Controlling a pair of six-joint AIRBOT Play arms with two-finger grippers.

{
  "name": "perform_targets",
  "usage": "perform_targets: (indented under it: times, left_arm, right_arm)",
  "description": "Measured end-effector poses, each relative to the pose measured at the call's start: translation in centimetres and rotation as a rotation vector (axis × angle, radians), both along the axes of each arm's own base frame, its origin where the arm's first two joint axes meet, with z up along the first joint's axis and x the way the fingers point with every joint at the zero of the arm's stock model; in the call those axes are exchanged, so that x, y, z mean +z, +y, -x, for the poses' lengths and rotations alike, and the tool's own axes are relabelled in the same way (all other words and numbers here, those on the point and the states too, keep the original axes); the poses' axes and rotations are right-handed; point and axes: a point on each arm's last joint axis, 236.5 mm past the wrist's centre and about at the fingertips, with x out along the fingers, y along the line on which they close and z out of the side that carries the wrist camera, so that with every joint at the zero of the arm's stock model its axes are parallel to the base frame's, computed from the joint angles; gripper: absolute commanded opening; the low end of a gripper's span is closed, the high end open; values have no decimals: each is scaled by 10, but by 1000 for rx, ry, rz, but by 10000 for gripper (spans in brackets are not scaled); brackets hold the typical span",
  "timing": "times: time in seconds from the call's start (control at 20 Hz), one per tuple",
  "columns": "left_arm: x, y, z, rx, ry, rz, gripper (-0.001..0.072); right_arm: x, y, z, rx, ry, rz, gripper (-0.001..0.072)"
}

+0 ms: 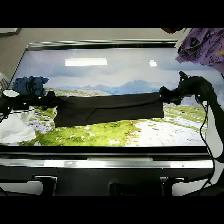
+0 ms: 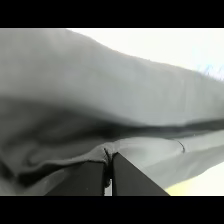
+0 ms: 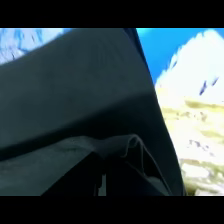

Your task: Fold the clothes and pants, and hang the long-sleeved shirts on hangers.

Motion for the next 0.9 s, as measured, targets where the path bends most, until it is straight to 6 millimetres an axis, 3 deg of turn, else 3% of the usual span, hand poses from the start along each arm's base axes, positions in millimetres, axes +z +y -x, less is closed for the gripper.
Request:
perform_targets:
  times: [0.15,0.3,0.35,0.4,0.45,0.55,0.65,0.75,0.9]
  left_arm:
    - [-12,1,-17,18,2,11,20]
    - [-32,-1,-25,31,23,14,24]
    - [-37,-1,-27,36,30,17,52]
    - [-41,-1,-29,44,34,22,130]
    - [-43,-2,-32,55,32,27,283]
    - [-41,-2,-39,68,19,37,424]
    - [-30,0,-47,74,-9,41,544]
    - [-15,3,-55,85,-42,41,545]
    - [6,6,-64,94,-83,43,545]
  right_arm:
    - [-4,1,-13,-24,-24,-7,41]
    - [-21,5,-18,-28,-12,-10,45]
    - [-28,7,-19,-30,-4,-13,101]
    - [-34,8,-19,-33,7,-15,170]
    - [-39,9,-19,-42,17,-22,260]
    - [-36,6,-20,-65,32,-48,449]
    - [-21,-7,-21,-82,43,-76,532]
    - [-3,-34,-21,-106,43,-95,538]
    - [4,-73,-14,-126,46,-147,540]
